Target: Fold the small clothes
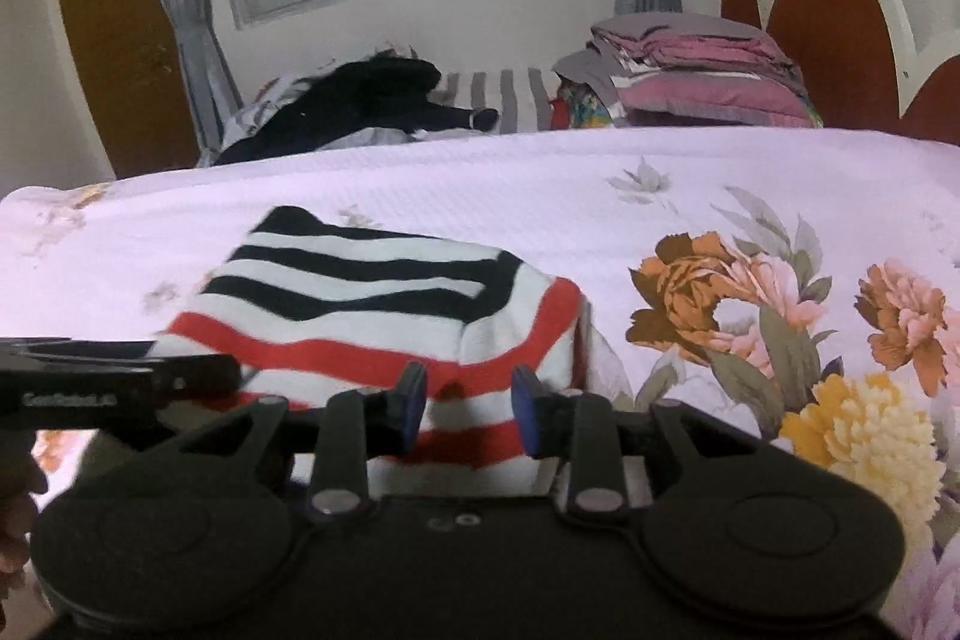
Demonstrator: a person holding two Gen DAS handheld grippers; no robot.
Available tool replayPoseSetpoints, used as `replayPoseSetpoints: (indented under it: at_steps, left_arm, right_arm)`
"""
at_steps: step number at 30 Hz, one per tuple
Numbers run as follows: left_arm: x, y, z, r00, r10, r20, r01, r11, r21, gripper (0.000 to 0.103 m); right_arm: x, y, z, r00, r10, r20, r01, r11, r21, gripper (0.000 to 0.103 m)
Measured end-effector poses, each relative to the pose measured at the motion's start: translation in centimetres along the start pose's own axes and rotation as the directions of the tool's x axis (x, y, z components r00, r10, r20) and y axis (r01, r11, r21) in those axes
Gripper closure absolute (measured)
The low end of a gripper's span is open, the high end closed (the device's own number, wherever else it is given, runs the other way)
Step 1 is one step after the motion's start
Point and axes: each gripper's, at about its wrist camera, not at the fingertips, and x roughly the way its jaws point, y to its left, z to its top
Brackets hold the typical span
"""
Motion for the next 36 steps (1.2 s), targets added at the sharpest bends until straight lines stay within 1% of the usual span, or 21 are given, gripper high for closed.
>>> replayPoseSetpoints:
  at_steps: [3,6,8,10,11,13,16,21,23,26,27,28,29,30,34,35,36]
  left_arm:
    - [-0.8,-0.2,-0.7,1.000,-0.009,-0.002,0.009,1.000,0.003,0.026]
    - [-1.1,-0.3,-1.6,1.000,-0.005,-0.001,0.005,1.000,0.017,0.026]
    - [-1.0,-0.1,-1.8,1.000,-0.009,-0.009,0.009,1.000,0.000,0.026]
    - [-1.3,-0.1,-1.6,1.000,-0.002,-0.012,0.002,1.000,-0.001,0.026]
    - [-1.5,-0.2,-1.6,1.000,0.003,-0.009,-0.003,1.000,0.010,0.026]
    - [-2.1,-0.4,-1.7,1.000,0.009,-0.005,-0.009,1.000,0.028,0.026]
    - [-2.8,-0.5,-2.0,1.000,0.003,-0.005,-0.003,1.000,0.021,0.026]
    - [-4.3,-1.0,-2.9,1.000,-0.009,-0.014,0.010,0.999,0.049,0.026]
    - [-5.3,-0.8,-3.8,0.999,-0.032,-0.018,0.033,0.998,0.051,0.026]
    - [-5.9,0.1,-5.7,0.998,-0.041,-0.052,0.044,0.998,0.053,0.026]
    - [-5.7,0.5,-6.3,0.997,-0.045,-0.065,0.048,0.998,0.052,0.026]
    - [-5.5,0.8,-6.8,0.996,-0.046,-0.077,0.050,0.998,0.049,0.026]
    - [-5.4,1.1,-7.2,0.995,-0.055,-0.081,0.059,0.998,0.039,0.026]
    - [-5.4,1.3,-7.2,0.994,-0.063,-0.084,0.065,0.998,0.027,0.026]
    - [-6.2,1.5,-7.2,0.993,-0.072,-0.090,0.075,0.997,0.022,0.026]
    - [-6.2,1.6,-7.4,0.992,-0.077,-0.097,0.080,0.997,0.023,0.026]
    - [-6.0,1.7,-7.6,0.991,-0.082,-0.107,0.085,0.996,0.022,0.026]
  right_arm:
    - [-0.9,0.2,-0.9,1.000,0.013,-0.011,-0.013,1.000,-0.001,0.072]
    - [-0.6,0.4,-2.0,0.999,-0.018,-0.039,0.017,1.000,-0.024,0.072]
    - [-0.1,0.0,-2.5,0.997,-0.044,-0.060,0.044,0.999,-0.009,0.071]
    - [-0.5,-0.6,-2.3,0.998,-0.028,-0.060,0.031,0.998,0.049,0.069]
    - [-0.8,-0.5,-2.4,0.998,-0.024,-0.055,0.027,0.998,0.054,0.069]
    - [-1.8,-0.1,-2.5,0.999,-0.019,-0.040,0.021,0.999,0.036,0.070]
    - [-3.4,0.4,-2.9,1.000,0.000,-0.021,0.001,0.999,0.035,0.070]
    - [-5.1,1.3,-4.1,1.000,0.020,-0.022,-0.020,1.000,0.018,0.070]
    - [-5.4,1.4,-4.8,0.999,0.024,-0.031,-0.024,0.999,0.029,0.069]
    - [-5.7,1.3,-6.1,0.999,-0.007,-0.040,0.008,1.000,0.026,0.069]
    - [-5.3,1.1,-6.5,0.998,-0.029,-0.061,0.031,0.999,0.029,0.069]
    - [-4.9,0.7,-6.9,0.996,-0.034,-0.086,0.038,0.998,0.044,0.070]
    - [-4.6,0.2,-7.3,0.994,-0.021,-0.105,0.030,0.997,0.078,0.070]
    - [-4.7,0.0,-7.4,0.995,-0.014,-0.103,0.025,0.994,0.110,0.070]
    - [-6.7,0.8,-7.4,0.998,-0.038,-0.049,0.043,0.993,0.110,0.071]
    - [-6.9,0.8,-7.7,0.997,-0.051,-0.049,0.056,0.992,0.114,0.073]
    - [-6.7,0.7,-7.9,0.995,-0.074,-0.065,0.080,0.991,0.109,0.077]
